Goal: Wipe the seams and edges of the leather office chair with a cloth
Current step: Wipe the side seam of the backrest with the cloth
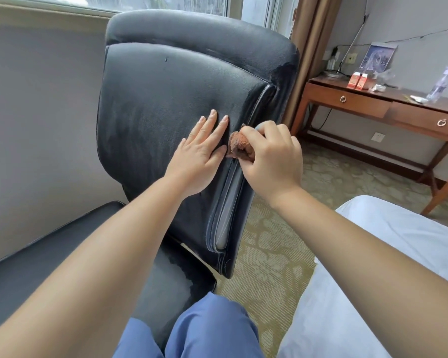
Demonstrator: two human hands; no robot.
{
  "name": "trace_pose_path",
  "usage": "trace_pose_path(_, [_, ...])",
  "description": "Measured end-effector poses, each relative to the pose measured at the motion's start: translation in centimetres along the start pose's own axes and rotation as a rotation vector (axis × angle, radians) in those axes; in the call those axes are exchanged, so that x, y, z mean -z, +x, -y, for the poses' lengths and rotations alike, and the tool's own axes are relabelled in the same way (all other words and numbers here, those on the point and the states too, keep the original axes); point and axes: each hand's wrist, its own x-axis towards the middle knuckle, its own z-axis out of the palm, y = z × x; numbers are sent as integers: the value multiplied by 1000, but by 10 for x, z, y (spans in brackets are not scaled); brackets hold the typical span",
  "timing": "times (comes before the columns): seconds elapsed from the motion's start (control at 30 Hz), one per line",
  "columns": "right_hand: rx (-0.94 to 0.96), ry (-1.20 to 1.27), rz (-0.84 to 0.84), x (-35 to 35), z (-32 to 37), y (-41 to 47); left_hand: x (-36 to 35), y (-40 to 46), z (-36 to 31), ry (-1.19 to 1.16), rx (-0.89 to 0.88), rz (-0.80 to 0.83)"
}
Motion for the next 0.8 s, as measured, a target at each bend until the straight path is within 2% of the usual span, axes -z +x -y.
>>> trace_pose_path(0.17, [71,27,75,-7,11,-36,-2,-6,4,-58,5,-24])
trace_pose_path(0.27, [96,-7,39,-5,8,-25,-4,-11,7,-62,16,-25])
trace_pose_path(0.37, [33,-43,-35,1,0,-2,-5,-12,7,-70,15,-19])
trace_pose_path(0.5, [-1,-17,-49,-2,2,2,-5,-11,8,-66,5,-18])
trace_pose_path(0.8, [146,-12,78,-15,16,-56,-10,-22,16,-42,5,-17])
